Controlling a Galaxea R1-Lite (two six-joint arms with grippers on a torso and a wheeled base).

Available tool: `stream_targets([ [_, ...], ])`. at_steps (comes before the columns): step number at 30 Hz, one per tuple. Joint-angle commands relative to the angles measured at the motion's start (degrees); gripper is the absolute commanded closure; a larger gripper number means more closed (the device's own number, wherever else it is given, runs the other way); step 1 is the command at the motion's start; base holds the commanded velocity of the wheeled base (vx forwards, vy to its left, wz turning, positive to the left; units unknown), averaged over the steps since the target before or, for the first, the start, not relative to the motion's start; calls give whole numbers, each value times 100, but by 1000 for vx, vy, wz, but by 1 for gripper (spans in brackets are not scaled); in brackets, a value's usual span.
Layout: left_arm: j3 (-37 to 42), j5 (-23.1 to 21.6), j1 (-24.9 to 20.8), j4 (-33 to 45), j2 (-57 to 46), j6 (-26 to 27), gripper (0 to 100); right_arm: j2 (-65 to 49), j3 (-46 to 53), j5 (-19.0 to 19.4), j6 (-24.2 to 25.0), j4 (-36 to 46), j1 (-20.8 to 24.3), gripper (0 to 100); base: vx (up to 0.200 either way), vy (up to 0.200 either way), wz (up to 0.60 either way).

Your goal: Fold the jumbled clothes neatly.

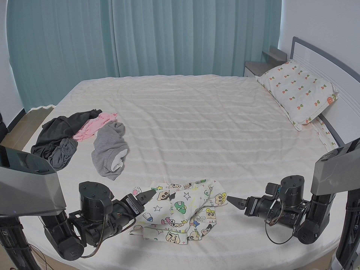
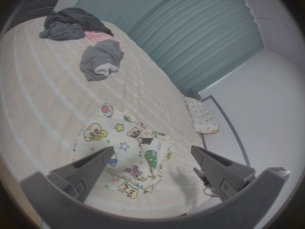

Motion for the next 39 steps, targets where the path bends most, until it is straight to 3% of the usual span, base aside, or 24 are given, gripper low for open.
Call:
stream_targets([
  [1, -2, -9, 81, -8, 117, -3, 0, 64, -52, -42, -6, 5, 101, 0, 0, 200, 0],
  [4, -38, -18, 187, -17, 108, -3, 0, 56, -245, -95, -23, 172, 136, 0, 0, 200, 0],
  [10, -108, -97, 371, -8, 108, -11, 0, -138, -1089, -974, -129, 1499, 558, 0, 0, 200, 0],
  [14, -117, -97, 433, -8, 117, -11, 0, -120, -1397, -1352, -832, 1666, 743, 0, 0, 100, 0],
  [20, -108, -343, 609, -8, 117, -11, 0, -76, -1740, -1378, -1553, 1877, 857, 0, 0, 0, 0],
  [25, -99, -440, 688, -17, 143, -11, 0, 135, -2056, -1492, -2159, 2572, 1130, 0, 0, 0, 0],
  [32, -99, -440, 679, -8, 152, -11, 0, 653, -2337, -1747, -3636, 2554, 998, 0, 0, 0, 0],
  [39, -99, -440, 679, -8, 152, -11, 0, 978, -2425, -1800, -4119, 2563, 1112, 0, 0, 0, 0],
])
